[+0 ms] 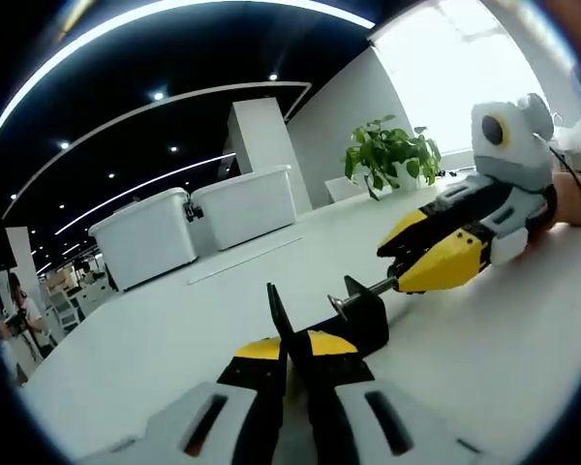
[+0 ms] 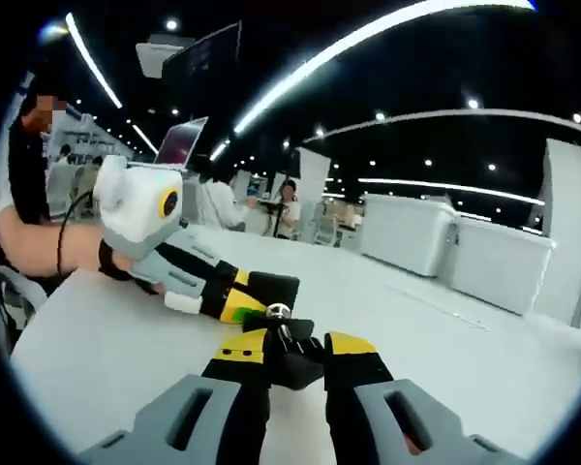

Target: Clamp the fixed fixture on the desktop, loosen the retaining clip, secure it to the edge of the desk, and tighten the retaining clip.

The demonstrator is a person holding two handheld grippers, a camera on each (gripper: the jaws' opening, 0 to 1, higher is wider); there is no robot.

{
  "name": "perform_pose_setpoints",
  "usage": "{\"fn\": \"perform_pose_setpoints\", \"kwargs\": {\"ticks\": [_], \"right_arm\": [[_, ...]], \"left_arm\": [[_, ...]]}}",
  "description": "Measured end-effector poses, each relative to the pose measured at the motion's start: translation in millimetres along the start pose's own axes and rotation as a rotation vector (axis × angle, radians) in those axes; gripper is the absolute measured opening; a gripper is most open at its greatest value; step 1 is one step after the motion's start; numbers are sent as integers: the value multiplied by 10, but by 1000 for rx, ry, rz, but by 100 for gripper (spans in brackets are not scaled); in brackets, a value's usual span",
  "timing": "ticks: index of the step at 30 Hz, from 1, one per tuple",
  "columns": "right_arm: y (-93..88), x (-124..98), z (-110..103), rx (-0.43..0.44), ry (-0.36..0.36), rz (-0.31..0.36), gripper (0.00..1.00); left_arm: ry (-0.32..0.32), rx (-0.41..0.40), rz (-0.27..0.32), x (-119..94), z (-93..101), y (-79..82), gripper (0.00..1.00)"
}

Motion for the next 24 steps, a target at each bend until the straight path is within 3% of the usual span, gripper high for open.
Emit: {"fn": "perform_pose_setpoints", "kwargs": {"ticks": [6,10,14,19,22,24], "right_arm": [[1,23,-47,-222,-26,-8,21],[4,27,-59,-249,-31,-13,21],[4,29,-16,-162,-36,-15,22],[40,-8,88,110,-39,13,28],[21,-36,136,246,-14,-6,29],[17,-37,142,287,4,-12,29]], "left_arm": [[2,1,0,2,2,-1,7],[3,2,-1,4,3,0,7],[2,2,0,2,5,2,7],[2,3,0,3,6,4,7],[2,3,0,3,7,5,7],[2,3,0,2,9,6,7]]}}
Point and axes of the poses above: the point that each gripper's makers call its tool centre point, and the gripper's own axes: x roughly forward along the fingers, z roughly to its right, y roughly out of its top, the point moved 7 cm from there along -x, roughly backward along the fingers, and after that the axes turned 12 degrees about x, right-handed, at the moved point
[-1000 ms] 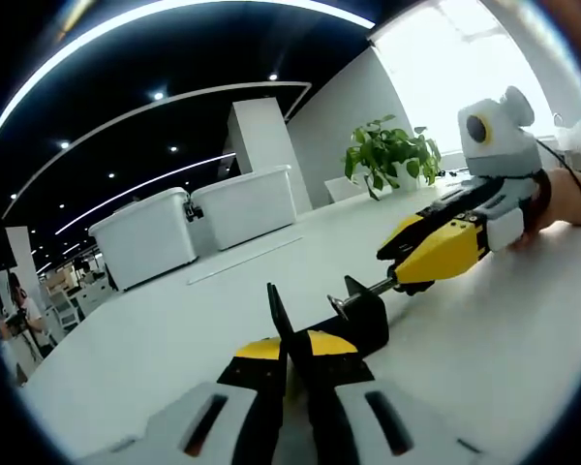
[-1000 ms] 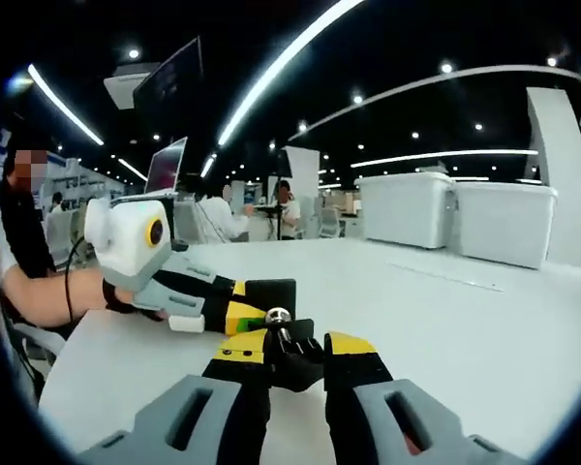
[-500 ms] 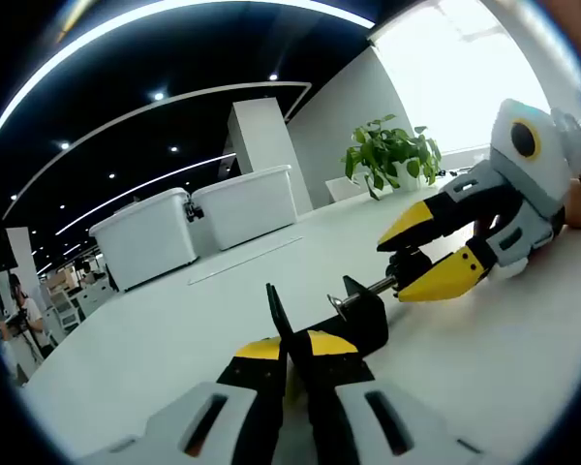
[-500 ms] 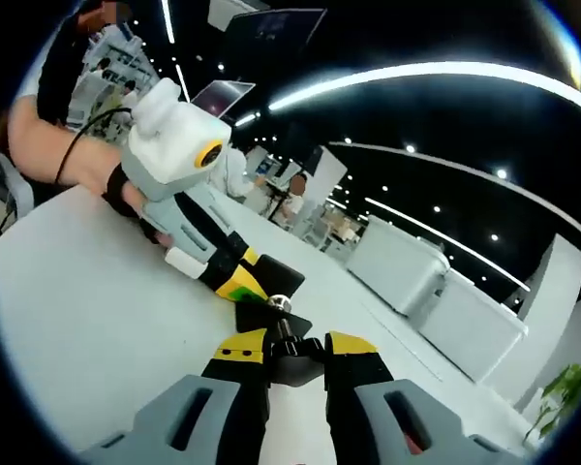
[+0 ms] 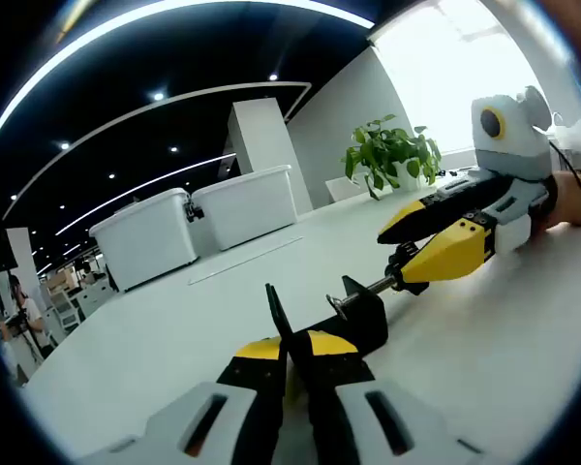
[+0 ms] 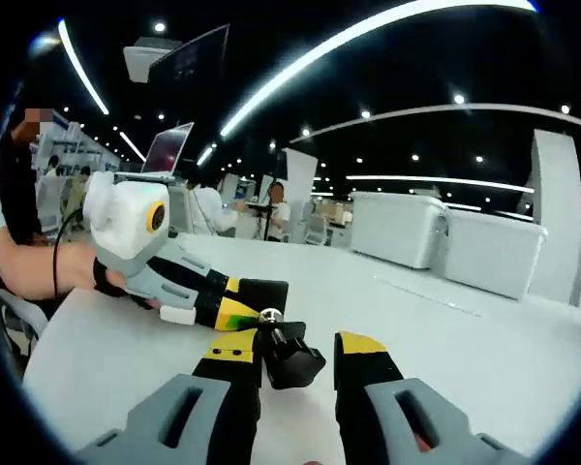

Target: Clamp the fixed fixture on the desktop, loosen the retaining clip, secure it to the edge of the desk, and tighten the retaining clip.

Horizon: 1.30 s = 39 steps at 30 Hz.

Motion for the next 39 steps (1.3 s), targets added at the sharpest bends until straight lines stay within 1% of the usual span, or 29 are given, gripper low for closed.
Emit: {"fn": "perform_pose_setpoints", "kwargs": {"ticks": [2,3,5,8,10,14,17,19,20,21,23,24,26,30,31,32,33,35,36,37,39], "right_arm": [[0,8,16,47,11,-2,29],[-3,3,-9,77,22,-3,29],[17,7,34,151,29,0,28],[-2,10,52,205,49,-23,26],[-11,11,64,221,44,-29,22],[-23,-2,16,244,53,-25,21],[-19,0,20,227,53,-22,21],[-19,-4,2,199,51,-16,21],[-14,-5,-4,163,48,-9,21],[-10,-6,-14,111,47,2,21],[-10,-9,-54,-19,35,22,21],[-11,-10,-71,-57,31,25,21],[-19,-11,-94,-104,21,34,21],[-19,-1,-138,-302,9,52,20],[-18,5,-146,-337,11,53,19],[-18,11,-174,-372,23,57,16],[-9,8,-180,-409,10,62,15],[-28,17,-193,-443,4,53,15],[-17,19,-183,-430,9,52,14],[-20,18,-163,-385,6,58,14],[-10,19,-138,-372,7,58,13]], "left_arm": [[0,0,0,0,0,0,7],[0,0,0,0,0,0,7],[0,0,0,1,-1,0,7],[0,-1,0,4,-2,-2,7],[0,0,0,3,-3,-2,7],[0,0,-1,3,-6,-2,7],[0,0,0,4,-9,-2,7],[0,0,0,3,-9,-2,7],[0,0,-1,3,-8,-1,7],[0,0,-1,3,-8,-1,7],[0,0,-1,3,-10,-2,7],[1,0,-1,3,-11,-3,7],[2,0,0,3,-11,-2,7],[3,0,-1,4,-12,-5,7],[3,0,-1,3,-11,-5,7],[3,1,0,2,-11,-5,7],[3,0,1,2,-12,-5,7],[4,2,0,1,-14,-6,7],[4,2,0,0,-13,-7,7],[4,1,-1,-1,-12,-8,7],[4,2,0,-2,-12,-7,7]]}}
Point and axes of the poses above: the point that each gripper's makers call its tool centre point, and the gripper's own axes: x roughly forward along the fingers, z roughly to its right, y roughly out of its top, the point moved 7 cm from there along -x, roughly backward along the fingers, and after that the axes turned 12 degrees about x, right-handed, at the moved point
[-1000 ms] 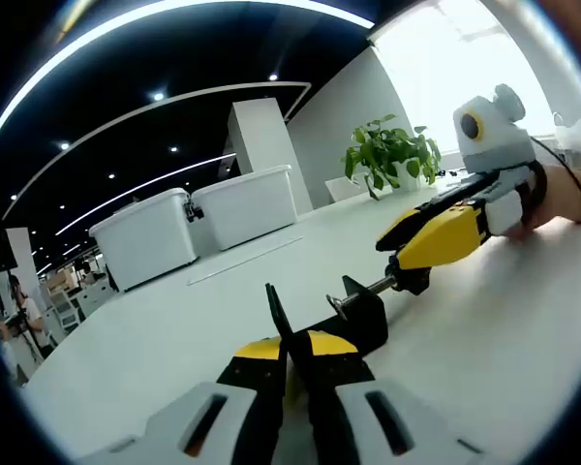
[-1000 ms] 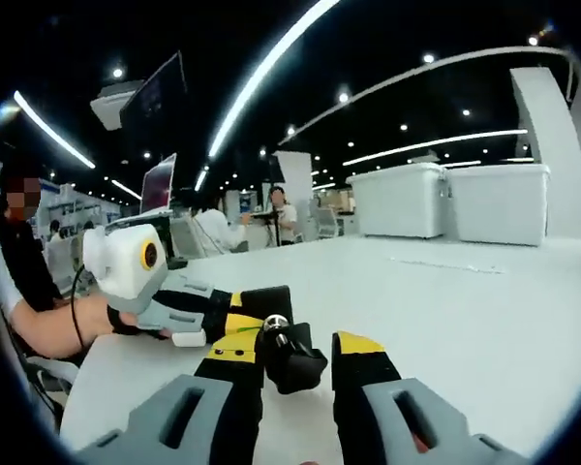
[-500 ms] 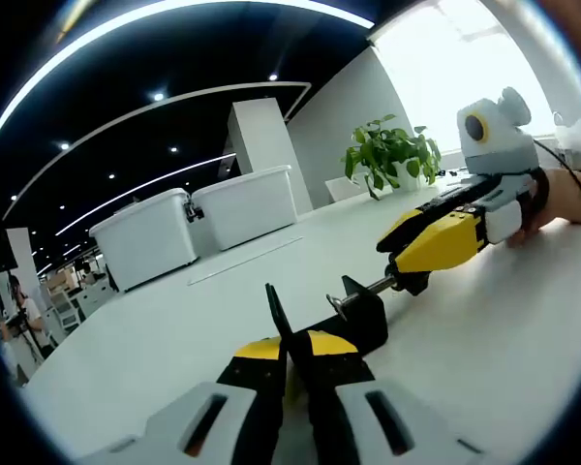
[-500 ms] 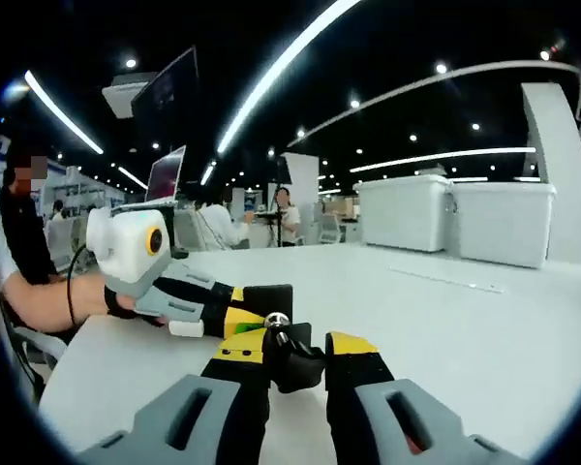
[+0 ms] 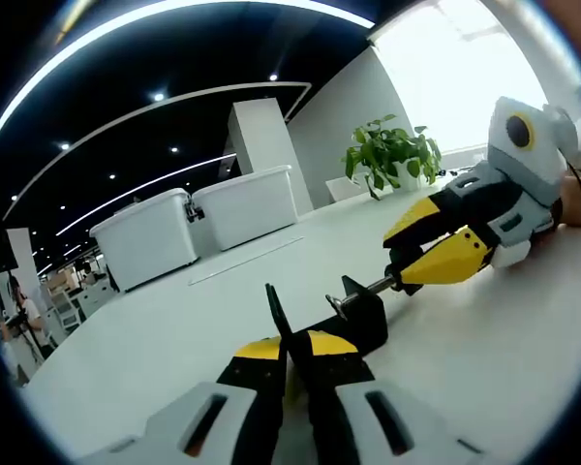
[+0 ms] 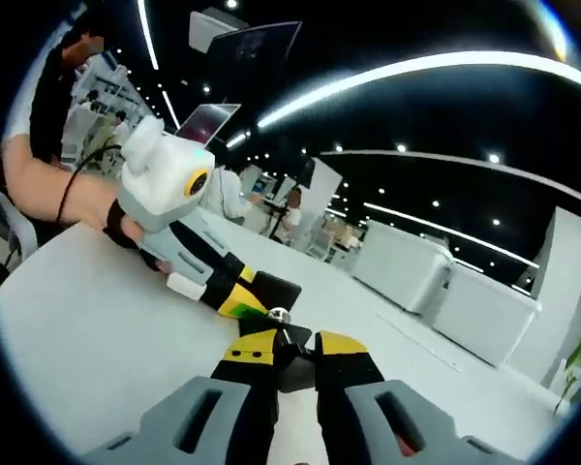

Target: Clamp the fixed fixture on the desktop, loosen the retaining clip, secure it to the edge of the desk, and tighten the retaining clip.

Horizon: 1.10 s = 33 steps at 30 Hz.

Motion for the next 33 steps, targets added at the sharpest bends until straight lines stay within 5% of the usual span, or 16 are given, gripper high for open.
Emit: {"fn": "perform_pose_setpoints", "kwargs": {"ticks": [3,6,9,13,22,26,33], "right_arm": [[0,-1,-10,113,4,-5,19],[77,-12,65,350,-21,8,31],[111,-58,262,506,-74,59,27],[7,-22,314,664,-34,-23,26],[-103,70,117,637,9,-131,22],[-97,66,144,602,16,-110,22],[-55,47,37,213,-3,-46,21]], "left_arm": [[-1,-2,-1,-1,1,-1,7],[-1,-2,-2,-3,4,-1,7],[-2,-4,-1,-2,3,0,7],[-2,-6,-2,-3,1,1,7],[-4,-6,-1,-9,4,5,7],[-5,-6,-1,-12,4,5,7],[-4,-5,-1,-3,-1,5,7]]}}
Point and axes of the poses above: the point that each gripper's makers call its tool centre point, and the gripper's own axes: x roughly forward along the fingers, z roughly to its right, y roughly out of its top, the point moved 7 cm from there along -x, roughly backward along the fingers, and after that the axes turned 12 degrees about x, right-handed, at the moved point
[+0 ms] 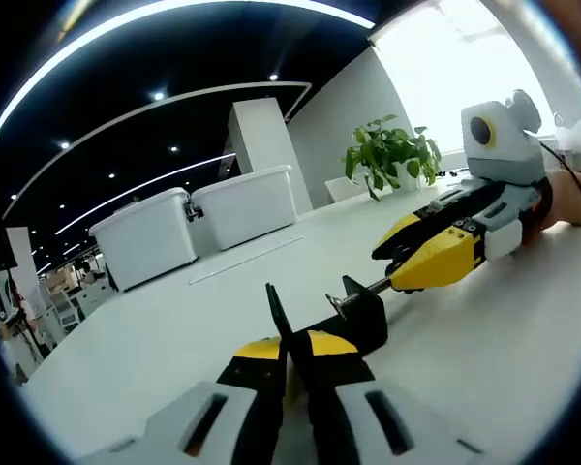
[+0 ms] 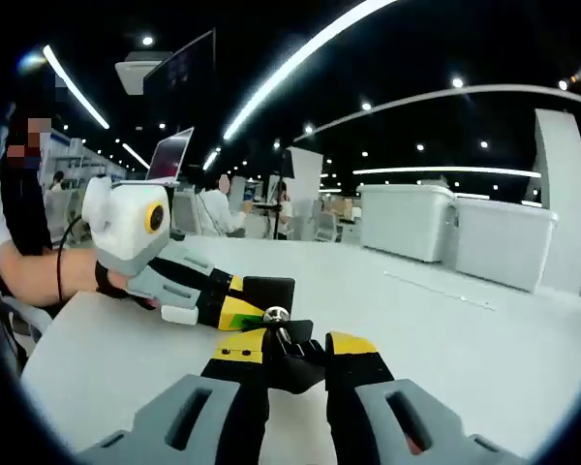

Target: Clamp the fixed fixture on the desktop, loosen the retaining clip, secure it to the edge of the desk, and tighten the retaining clip.

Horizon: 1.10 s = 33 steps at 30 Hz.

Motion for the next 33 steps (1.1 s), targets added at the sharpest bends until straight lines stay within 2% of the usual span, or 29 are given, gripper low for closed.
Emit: {"fn": "perform_pose_setpoints", "kwargs": {"ticks": [3,6,12,16,18,21,23,28,30,33], "right_arm": [[1,6,-48,-163,-20,0,21],[-2,16,-59,-178,-25,-1,21],[9,9,0,-58,-46,-18,23],[120,-42,41,153,-7,37,28],[227,-84,98,302,10,102,27],[231,-153,179,391,-8,105,26],[200,-158,207,442,-6,81,25],[174,-95,116,452,37,39,25],[113,-59,78,412,40,-11,25],[64,-16,36,381,41,-45,25]], "left_arm": [[0,0,0,3,-2,0,7],[1,1,0,7,-4,-1,7],[1,1,0,13,-1,-4,7],[1,1,0,15,0,-6,7],[1,2,0,14,2,-6,7],[0,1,0,15,2,-6,7],[0,1,0,16,2,-6,7],[1,1,0,16,3,-6,7],[1,1,0,16,3,-6,7],[1,1,0,16,2,-6,7]]}}
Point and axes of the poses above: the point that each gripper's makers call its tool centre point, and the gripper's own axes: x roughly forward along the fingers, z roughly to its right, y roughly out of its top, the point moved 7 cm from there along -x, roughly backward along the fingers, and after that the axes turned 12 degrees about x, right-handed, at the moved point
